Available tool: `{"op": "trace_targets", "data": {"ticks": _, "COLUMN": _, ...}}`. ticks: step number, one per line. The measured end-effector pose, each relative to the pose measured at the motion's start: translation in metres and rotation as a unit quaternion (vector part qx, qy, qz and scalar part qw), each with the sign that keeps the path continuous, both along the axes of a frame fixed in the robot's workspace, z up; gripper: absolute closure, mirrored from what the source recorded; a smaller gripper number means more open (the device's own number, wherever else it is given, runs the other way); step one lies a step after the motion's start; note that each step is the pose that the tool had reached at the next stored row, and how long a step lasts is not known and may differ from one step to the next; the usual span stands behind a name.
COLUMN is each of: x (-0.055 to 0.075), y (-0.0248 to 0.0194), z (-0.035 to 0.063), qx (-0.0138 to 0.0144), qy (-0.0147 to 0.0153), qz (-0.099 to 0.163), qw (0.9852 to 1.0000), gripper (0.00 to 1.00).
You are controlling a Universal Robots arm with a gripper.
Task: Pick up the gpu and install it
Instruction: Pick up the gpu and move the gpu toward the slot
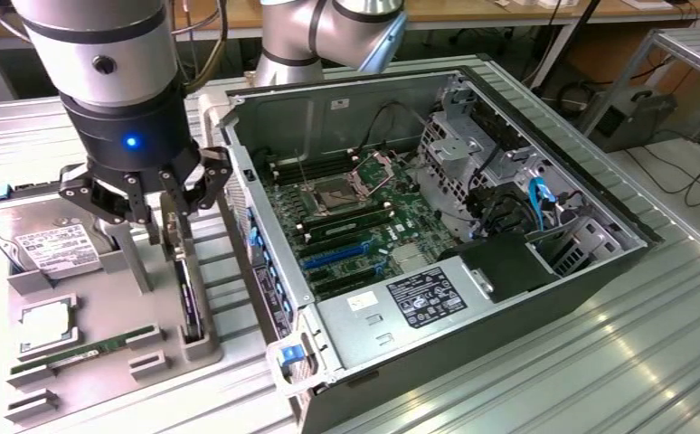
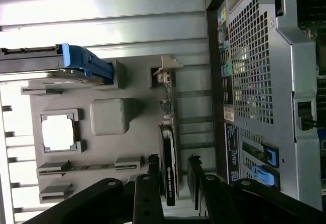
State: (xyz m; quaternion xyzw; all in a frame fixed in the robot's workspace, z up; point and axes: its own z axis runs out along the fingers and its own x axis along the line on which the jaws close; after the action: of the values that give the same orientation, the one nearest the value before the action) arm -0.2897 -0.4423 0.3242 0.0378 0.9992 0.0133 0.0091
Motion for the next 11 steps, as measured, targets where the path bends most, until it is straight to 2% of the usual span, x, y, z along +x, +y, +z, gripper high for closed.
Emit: {"op": "trace_targets", "data": {"ticks": 11, "x": 0.000, "y": 0.0000, "z": -0.0213, "qx": 0.0000, "qy": 0.0025, "qz": 0.000, "qw": 1.0000, "gripper": 0.64}}
